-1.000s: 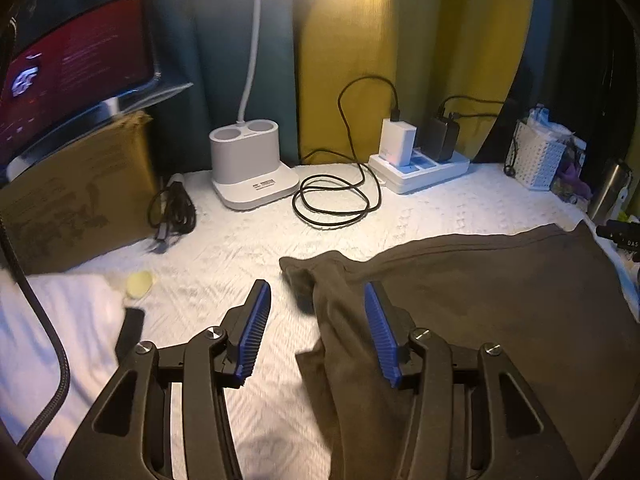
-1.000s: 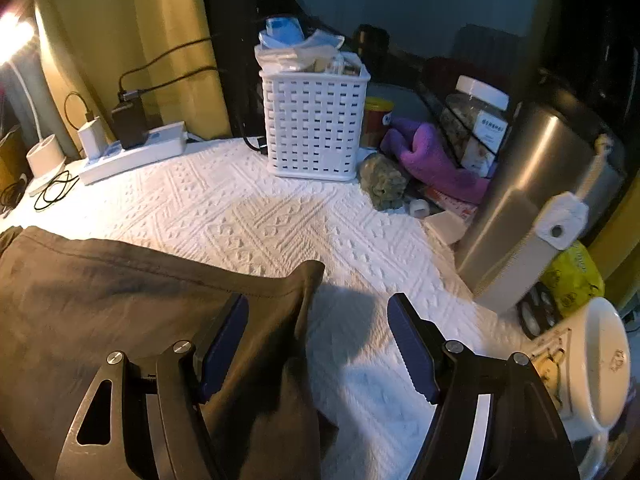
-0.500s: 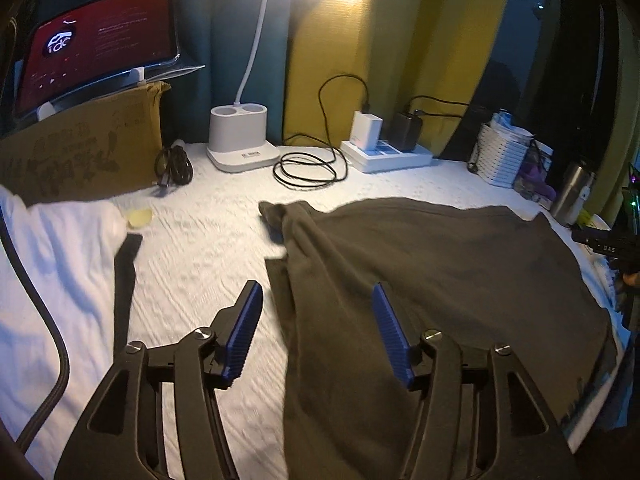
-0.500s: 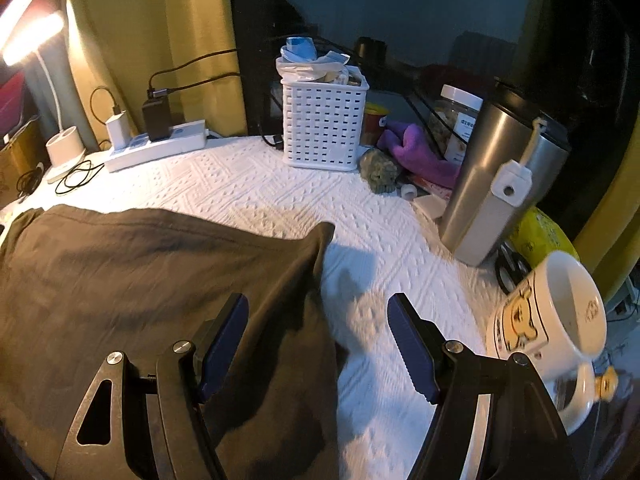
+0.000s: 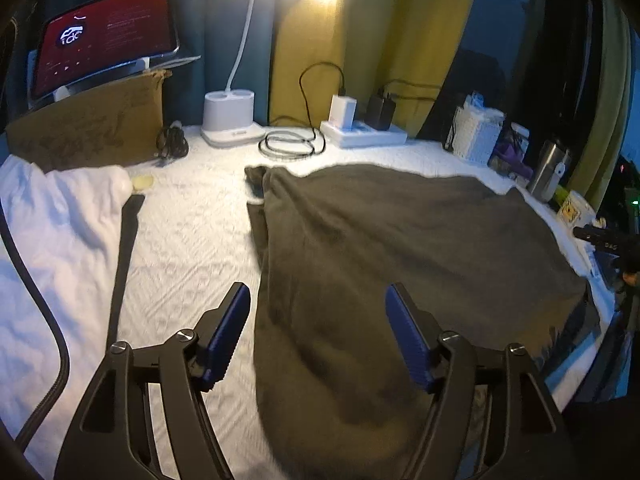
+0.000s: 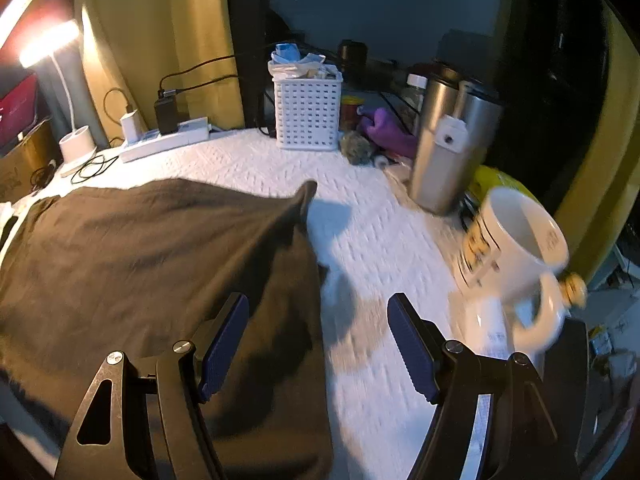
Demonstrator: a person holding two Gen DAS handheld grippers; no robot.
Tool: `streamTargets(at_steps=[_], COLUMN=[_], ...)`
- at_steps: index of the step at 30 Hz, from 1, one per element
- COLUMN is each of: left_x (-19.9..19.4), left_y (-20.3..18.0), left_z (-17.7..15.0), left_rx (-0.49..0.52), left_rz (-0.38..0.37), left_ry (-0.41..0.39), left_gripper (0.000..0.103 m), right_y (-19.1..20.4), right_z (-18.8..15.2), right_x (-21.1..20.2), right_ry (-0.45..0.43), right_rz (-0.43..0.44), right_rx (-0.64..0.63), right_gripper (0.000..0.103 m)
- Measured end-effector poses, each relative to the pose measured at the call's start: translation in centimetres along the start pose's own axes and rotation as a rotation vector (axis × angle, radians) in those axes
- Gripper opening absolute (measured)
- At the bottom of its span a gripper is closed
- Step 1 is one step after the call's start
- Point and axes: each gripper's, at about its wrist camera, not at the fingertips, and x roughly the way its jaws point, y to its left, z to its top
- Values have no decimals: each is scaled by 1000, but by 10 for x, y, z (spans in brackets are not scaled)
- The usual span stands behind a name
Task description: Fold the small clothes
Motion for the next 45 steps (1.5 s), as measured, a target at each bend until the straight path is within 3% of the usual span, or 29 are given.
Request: streamTargets(at_steps=[10,18,24,26,28,30,35,37,39,42,43,44,45], left_x=[-32,-44,-43,-33,-24,-18,-4,-3,-1,-10,-15,-22,-26], left_y=[0,7,1,-3,-6,-10,-11,-10,-8,-13,-16,-19,-21], left_z=[-35,-58,-73,-78,-79,-75,-64,-63,-60,-53,-51,-47,-43], left_rx=[18,12,75,99,108,108,42,25,-11,-10,6,23,34], left_rz=[-10,-97,-153,-124,-84,-60,-93,-119,-165,-199,-200,-201,-201], left_ry=[22,86,177,218,219,213,172,151,147,112,98,86,80], left_gripper=[70,70,70,70,70,70,70,62,32,19,18,17,17], right_y=[-9,-20,-30,-25,-20,-14,-10,-10,-11,-4,-1,2,2], right_z=[-65,-101,-115,-119,-121,-123,-122,-122,-122,-121,-120,-119,-117], right_x=[-29,-38,-51,-53,-53,-49,-46,-45,-42,-37,-35,-31,-29], right_ry=[56,85,71,69,72,80,60,52,42,18,17,27,33], right_rz=[1,27,60,88,117,153,232,271,329,389,401,404,403], right_rx=[53,100,139,128,117,120,174,199,236,275,271,275,288], right_gripper=[74,74,73,73,68,56,55,54,55,53,48,24,14])
